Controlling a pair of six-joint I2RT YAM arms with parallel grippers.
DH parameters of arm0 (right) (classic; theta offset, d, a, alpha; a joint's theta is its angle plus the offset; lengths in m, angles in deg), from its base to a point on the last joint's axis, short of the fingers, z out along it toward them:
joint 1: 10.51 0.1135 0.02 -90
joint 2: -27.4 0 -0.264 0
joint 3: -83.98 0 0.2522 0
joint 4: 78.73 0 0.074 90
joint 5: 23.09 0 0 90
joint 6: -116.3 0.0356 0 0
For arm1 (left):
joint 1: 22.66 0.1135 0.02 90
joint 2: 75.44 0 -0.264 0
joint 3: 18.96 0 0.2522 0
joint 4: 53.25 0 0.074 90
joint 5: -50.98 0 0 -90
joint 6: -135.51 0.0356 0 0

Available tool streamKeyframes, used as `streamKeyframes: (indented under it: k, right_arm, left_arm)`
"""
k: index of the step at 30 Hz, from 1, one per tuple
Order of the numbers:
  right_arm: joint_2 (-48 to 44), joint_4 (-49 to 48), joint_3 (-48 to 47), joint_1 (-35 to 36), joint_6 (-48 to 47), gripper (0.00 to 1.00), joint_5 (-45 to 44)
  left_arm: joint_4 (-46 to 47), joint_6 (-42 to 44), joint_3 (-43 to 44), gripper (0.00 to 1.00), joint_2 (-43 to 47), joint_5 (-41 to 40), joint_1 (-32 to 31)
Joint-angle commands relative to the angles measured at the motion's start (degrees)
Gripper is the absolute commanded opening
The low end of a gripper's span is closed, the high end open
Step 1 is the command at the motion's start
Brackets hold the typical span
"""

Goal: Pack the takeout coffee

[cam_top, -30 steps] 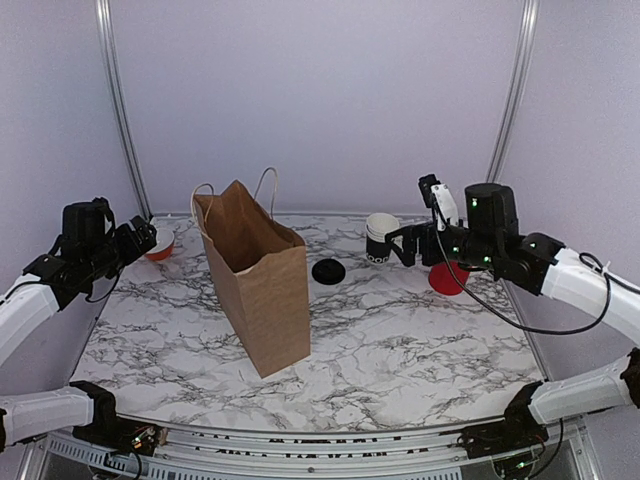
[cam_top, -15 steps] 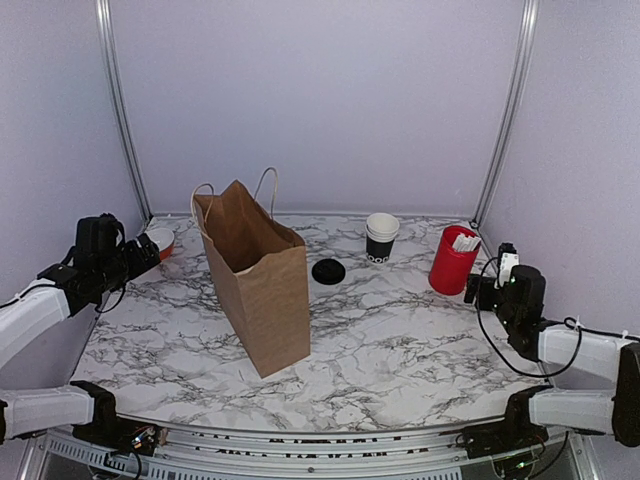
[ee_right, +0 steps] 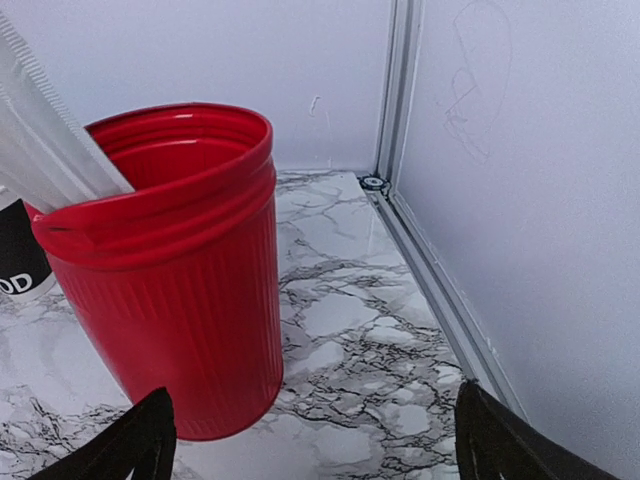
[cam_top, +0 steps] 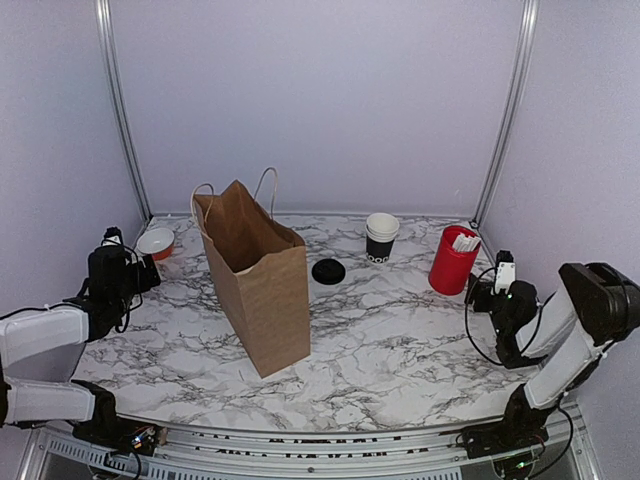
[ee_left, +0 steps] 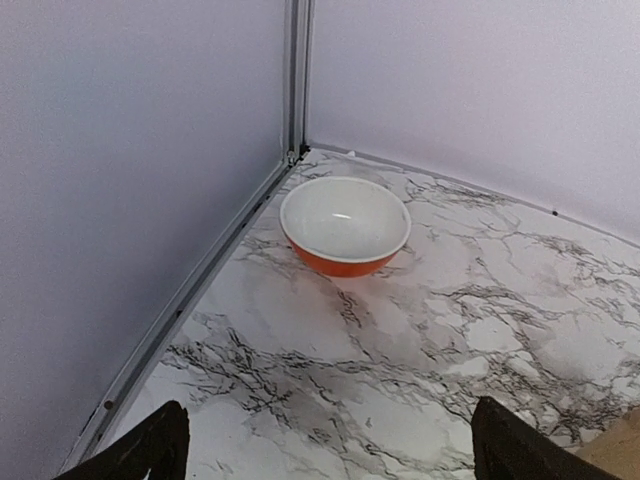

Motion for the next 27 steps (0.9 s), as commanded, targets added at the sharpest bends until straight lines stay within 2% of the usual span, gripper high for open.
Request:
streamKeyframes:
  k: [1,2,3,4,5,6,9,10,12,14,15,27]
  right_arm:
    - [1.66,-11.55,0.69,0.04,-3.29,0.97,2.09]
    - [3.89,-15.83,0.75,0.40,-3.68,0.99,0.72]
    - [2.82,-13.65,0.38,0.74,-3.23,1.00,-1.11]
    - [1.38,-7.13,-0.88,0.79,-1.91,1.00,-2.79]
    - [2.04,-7.77,-2.06,0.92,-1.53,1.00,-5.56]
    - [3.11,-10.17,-1.52,1.63,-2.49,1.00,-6.55]
    - [2.36,-6.15,-2.81,2.57,-3.29,1.00,-6.54]
    - [2.52,-7.20,-2.38,2.56,-3.35,1.00,-6.57]
    - [2.89,-7.75,-2.58,2.55,-3.57,1.00,-6.84]
    - [2.80,-7.04,-2.75,2.56,-3.33,1.00,-6.89]
    - [2.84,-7.12,-2.71,2.56,-3.41,1.00,-6.86]
    - [2.89,-7.14,-2.79,2.56,-3.41,1.00,-6.74]
  left_arm:
    - [18.44,8.61,-6.50,0.99,-3.29,-6.74,0.93]
    - [21.76,9.57,-7.73,0.99,-4.45,-7.58,1.14]
    - [24.79,9.66,-9.04,0.99,-6.04,-9.31,1.53]
    - [28.26,9.52,-10.28,0.99,-7.40,-10.59,2.02]
    - [32.13,9.46,-11.58,0.99,-9.06,-10.14,2.61]
    - [36.82,10.19,-12.74,0.99,-10.67,-8.95,3.45]
    - [45.35,13.22,-11.35,0.99,-16.52,-2.07,4.10]
    - [45.40,14.07,-10.13,0.99,-18.56,-0.99,4.09]
    - [54.17,15.45,-10.70,0.99,-24.62,-1.22,4.36]
    - [48.77,12.04,-9.81,0.99,-24.64,3.99,7.29]
    - [54.41,12.40,-10.52,0.99,-26.61,5.77,8.31]
    - [54.05,12.00,-11.05,0.99,-26.48,4.75,8.09]
